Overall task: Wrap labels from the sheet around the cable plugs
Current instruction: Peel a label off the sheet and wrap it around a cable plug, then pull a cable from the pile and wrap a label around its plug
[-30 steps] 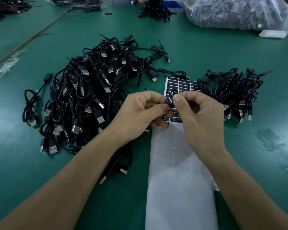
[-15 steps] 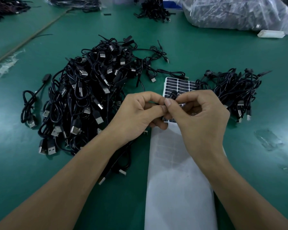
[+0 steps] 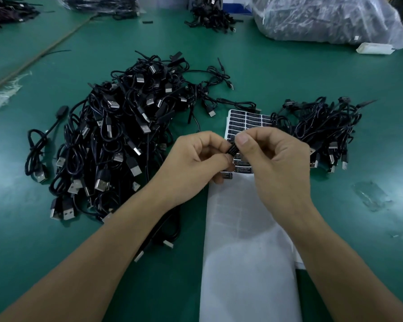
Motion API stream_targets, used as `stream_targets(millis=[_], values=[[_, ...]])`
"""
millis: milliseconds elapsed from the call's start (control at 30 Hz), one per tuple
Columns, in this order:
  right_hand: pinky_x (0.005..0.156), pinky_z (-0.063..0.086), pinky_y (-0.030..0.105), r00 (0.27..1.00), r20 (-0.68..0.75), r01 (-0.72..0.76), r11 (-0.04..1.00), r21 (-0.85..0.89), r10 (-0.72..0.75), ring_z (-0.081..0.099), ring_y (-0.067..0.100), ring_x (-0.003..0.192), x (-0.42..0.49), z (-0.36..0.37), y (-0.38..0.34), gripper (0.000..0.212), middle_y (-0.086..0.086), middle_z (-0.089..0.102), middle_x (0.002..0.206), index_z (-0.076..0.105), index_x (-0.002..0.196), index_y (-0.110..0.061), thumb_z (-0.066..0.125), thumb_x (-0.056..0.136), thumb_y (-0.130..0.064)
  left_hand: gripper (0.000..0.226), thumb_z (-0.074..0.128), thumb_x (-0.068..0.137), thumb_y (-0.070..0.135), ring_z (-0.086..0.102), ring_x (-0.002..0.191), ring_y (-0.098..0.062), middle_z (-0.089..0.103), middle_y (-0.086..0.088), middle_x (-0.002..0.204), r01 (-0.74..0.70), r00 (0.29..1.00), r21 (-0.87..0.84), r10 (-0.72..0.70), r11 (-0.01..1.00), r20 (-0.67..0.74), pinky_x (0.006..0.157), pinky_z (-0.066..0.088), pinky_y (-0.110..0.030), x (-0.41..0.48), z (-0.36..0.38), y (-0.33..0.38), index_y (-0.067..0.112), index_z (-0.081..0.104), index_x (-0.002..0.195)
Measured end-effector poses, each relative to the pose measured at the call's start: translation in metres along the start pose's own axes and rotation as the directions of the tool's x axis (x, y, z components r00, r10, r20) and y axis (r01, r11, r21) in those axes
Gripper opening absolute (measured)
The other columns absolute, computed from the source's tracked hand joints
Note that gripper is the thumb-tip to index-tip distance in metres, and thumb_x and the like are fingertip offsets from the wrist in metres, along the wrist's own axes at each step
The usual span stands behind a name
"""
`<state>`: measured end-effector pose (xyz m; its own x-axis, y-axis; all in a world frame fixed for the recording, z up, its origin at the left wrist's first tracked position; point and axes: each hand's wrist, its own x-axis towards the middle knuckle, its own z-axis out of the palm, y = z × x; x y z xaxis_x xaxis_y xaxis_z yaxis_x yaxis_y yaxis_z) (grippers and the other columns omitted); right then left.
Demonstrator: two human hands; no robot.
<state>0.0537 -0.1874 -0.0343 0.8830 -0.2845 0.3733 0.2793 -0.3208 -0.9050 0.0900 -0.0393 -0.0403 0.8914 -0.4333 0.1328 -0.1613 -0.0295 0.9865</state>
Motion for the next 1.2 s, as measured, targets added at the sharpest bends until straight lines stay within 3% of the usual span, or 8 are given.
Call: stream_targets(millis=[133,233,333,467,900,1000,1067,1200], values=[[0.069,0.059,0.04,1.0,0.006,0.011,1.0,0.004,-0.011,0.069,0.023,0.07,-0.005,0.001,-0.002,0.018,0.002,0.072,0.072,0.073,0.083,-0.015,0.064,0.097,-0.021,0.017,0.069,0.088,0.025,0.062,0.054,-0.004,0.066,0.004,0.063,-0.125,0.992,0.057,0.126,0.99,-0.015,0.05,0.047,-0.015,-0.005,0.004,0.0,0.017,0.06,0.076],[0.066,0.056,0.026,1.0,-0.018,0.005,1.0,0.022,-0.004,0.069,0.013,0.075,-0.005,-0.001,-0.002,0.025,-0.001,0.074,0.08,0.075,0.101,-0.016,0.053,0.103,-0.028,0.016,0.064,0.089,0.029,0.061,0.053,-0.008,0.066,0.0,0.066,-0.209,0.975,0.133,0.218,0.969,-0.052,0.05,0.048,-0.017,-0.004,0.003,0.005,0.02,0.061,0.077],[0.077,0.055,0.025,0.984,0.177,0.02,0.997,-0.072,-0.007,0.064,0.006,0.089,-0.007,0.0,0.001,0.039,-0.01,0.07,0.098,0.062,0.129,-0.021,0.06,0.091,-0.027,0.013,0.059,0.099,0.019,0.065,0.056,-0.008,0.07,-0.006,0.078,-0.292,0.936,0.17,0.318,0.941,-0.151,0.052,0.052,-0.02,-0.001,-0.006,0.014,0.017,0.059,0.086],[0.098,0.039,0.028,0.886,0.439,0.348,0.839,-0.418,-0.149,0.048,0.01,0.107,-0.01,0.007,0.012,0.062,-0.009,0.056,0.114,0.055,0.136,-0.02,0.079,0.079,-0.031,0.008,0.054,0.103,0.012,0.067,0.056,-0.013,0.074,-0.004,0.082,-0.4,0.892,0.099,0.412,0.911,-0.188,0.053,0.053,-0.023,-0.003,-0.012,0.029,0.02,0.056,0.101],[0.083,0.045,0.016,0.925,0.096,0.378,0.869,-0.319,-0.368,0.057,0.006,0.09,-0.005,0.009,0.011,0.009,-0.005,0.063,0.098,0.071,0.102,-0.014,0.066,0.095,-0.014,0.026,0.031,0.105,0.031,0.063,0.054,-0.018,0.076,-0.003,0.085,-0.358,0.896,-0.273,0.247,0.893,-0.368,0.048,0.049,-0.027,-0.001,-0.016,0.038,0.015,0.049,0.097],[0.073,0.057,0.033,0.984,-0.059,0.166,0.984,-0.07,-0.17,0.065,0.014,0.08,0.0,0.004,0.012,0.01,-0.012,0.066,0.089,0.065,0.097,-0.029,0.06,0.098,-0.02,0.023,0.044,0.103,0.03,0.058,0.053,-0.014,0.067,0.001,0.075,-0.355,0.865,0.038,0.343,0.934,-0.366,0.046,0.045,-0.026,-0.002,-0.013,0.03,0.016,0.054,0.087],[0.068,0.058,0.037,0.982,-0.143,0.126,0.992,0.014,-0.123,0.067,0.02,0.076,0.005,-0.002,0.014,0.019,-0.012,0.068,0.086,0.063,0.095,-0.034,0.06,0.099,-0.016,0.033,0.052,0.097,0.038,0.054,0.051,-0.011,0.06,0.002,0.065,-0.383,0.886,0.295,0.438,0.876,-0.153,0.046,0.042,-0.026,-0.006,-0.01,0.024,0.012,0.06,0.078],[0.083,0.055,0.023,0.957,-0.251,0.145,0.989,-0.022,-0.146,0.067,0.003,0.085,0.011,-0.006,0.015,0.024,-0.025,0.07,0.091,0.064,0.1,-0.035,0.063,0.097,-0.011,0.053,0.049,0.082,0.073,0.059,0.067,-0.008,0.064,0.014,0.072,-0.465,0.865,0.773,0.406,0.432,0.294,0.059,0.051,-0.031,-0.014,0.003,0.017,0.024,0.068,0.079]])
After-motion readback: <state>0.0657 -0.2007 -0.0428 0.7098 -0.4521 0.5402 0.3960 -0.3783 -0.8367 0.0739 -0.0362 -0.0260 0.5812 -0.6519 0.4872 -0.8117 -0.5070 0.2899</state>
